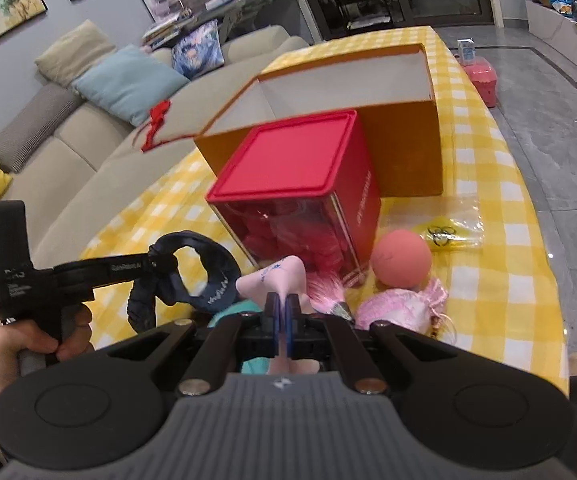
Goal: Organize soft objects
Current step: 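Grasp the dark navy fabric band with the left gripper while the right gripper holds the pink cloth, then carry the navy band and pink cloth in both grippers over the orange box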
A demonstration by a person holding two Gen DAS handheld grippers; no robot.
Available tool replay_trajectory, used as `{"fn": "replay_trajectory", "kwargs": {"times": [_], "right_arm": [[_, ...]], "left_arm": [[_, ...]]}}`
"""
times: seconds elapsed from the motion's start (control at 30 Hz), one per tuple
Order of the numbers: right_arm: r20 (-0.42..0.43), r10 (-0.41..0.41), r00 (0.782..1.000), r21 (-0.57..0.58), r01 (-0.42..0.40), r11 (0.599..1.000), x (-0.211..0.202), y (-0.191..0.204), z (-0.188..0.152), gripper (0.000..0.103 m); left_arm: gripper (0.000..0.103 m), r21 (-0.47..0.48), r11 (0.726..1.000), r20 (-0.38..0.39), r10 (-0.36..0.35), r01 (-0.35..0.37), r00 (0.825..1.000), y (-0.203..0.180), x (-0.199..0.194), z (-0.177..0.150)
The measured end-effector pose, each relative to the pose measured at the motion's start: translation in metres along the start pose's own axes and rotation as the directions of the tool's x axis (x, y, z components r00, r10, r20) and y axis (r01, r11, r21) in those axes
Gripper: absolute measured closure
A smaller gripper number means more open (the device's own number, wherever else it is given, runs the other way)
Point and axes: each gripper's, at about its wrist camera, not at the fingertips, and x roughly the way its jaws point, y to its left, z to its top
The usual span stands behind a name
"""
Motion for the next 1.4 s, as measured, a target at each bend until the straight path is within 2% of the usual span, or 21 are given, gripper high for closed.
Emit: {"fn": "replay_trajectory", "kwargs": {"times": [0.17, 0.27, 0.4, 0.5, 0.6, 0.77, 0.97, 1.2, 1.33, 1.4], "right_arm": [[0.041, 0.019, 0.999, -0.005, -0.018, 1.000, -0.006, 0.008, 0.003, 0.103], [0.066, 0.027, 0.997, -0.018, -0.026, 1.000, -0.011, 0.016, 0.006, 0.103], [0.101, 0.042, 0.994, 0.003, -0.043, 0.999, -0.020, 0.021, 0.014, 0.103], [0.132, 0.062, 0.989, 0.020, -0.065, 0.998, -0.029, 0.024, 0.024, 0.103], [0.159, 0.068, 0.985, 0.007, -0.070, 0.998, -0.036, 0.031, 0.034, 0.103], [0.207, 0.086, 0.975, -0.003, -0.088, 0.996, -0.044, 0.041, 0.054, 0.103], [0.287, 0.117, 0.951, -0.021, -0.116, 0.993, -0.051, 0.046, 0.088, 0.103], [0.370, 0.109, 0.922, -0.037, -0.103, 0.994, -0.042, 0.042, 0.140, 0.103], [0.408, 0.098, 0.908, -0.055, -0.083, 0.995, -0.029, 0.040, 0.175, 0.103], [0.435, 0.099, 0.895, -0.062, -0.080, 0.995, -0.020, 0.038, 0.193, 0.103]], "left_arm": [[0.090, -0.023, 1.000, 0.071, -0.002, 0.003, 0.997, 0.002, -0.022, 0.018], [0.090, -0.052, 0.998, 0.112, -0.029, 0.035, 0.993, 0.003, -0.039, 0.032], [0.090, -0.064, 0.998, 0.130, 0.004, 0.004, 0.991, -0.002, -0.058, 0.057], [0.090, -0.075, 0.997, 0.172, -0.002, 0.016, 0.985, -0.003, -0.072, 0.072], [0.090, -0.075, 0.997, 0.202, 0.011, 0.004, 0.979, -0.007, -0.078, 0.083], [0.090, -0.104, 0.994, 0.232, -0.006, 0.031, 0.973, -0.007, -0.080, 0.101], [0.090, -0.136, 0.989, 0.278, -0.022, 0.062, 0.960, -0.009, -0.079, 0.126], [0.090, -0.163, 0.981, 0.344, -0.041, 0.103, 0.938, -0.030, -0.073, 0.158], [0.090, -0.133, 0.986, 0.375, -0.047, 0.104, 0.926, -0.049, -0.060, 0.168], [0.090, -0.113, 0.990, 0.376, -0.040, 0.089, 0.926, -0.060, -0.048, 0.174]]}}
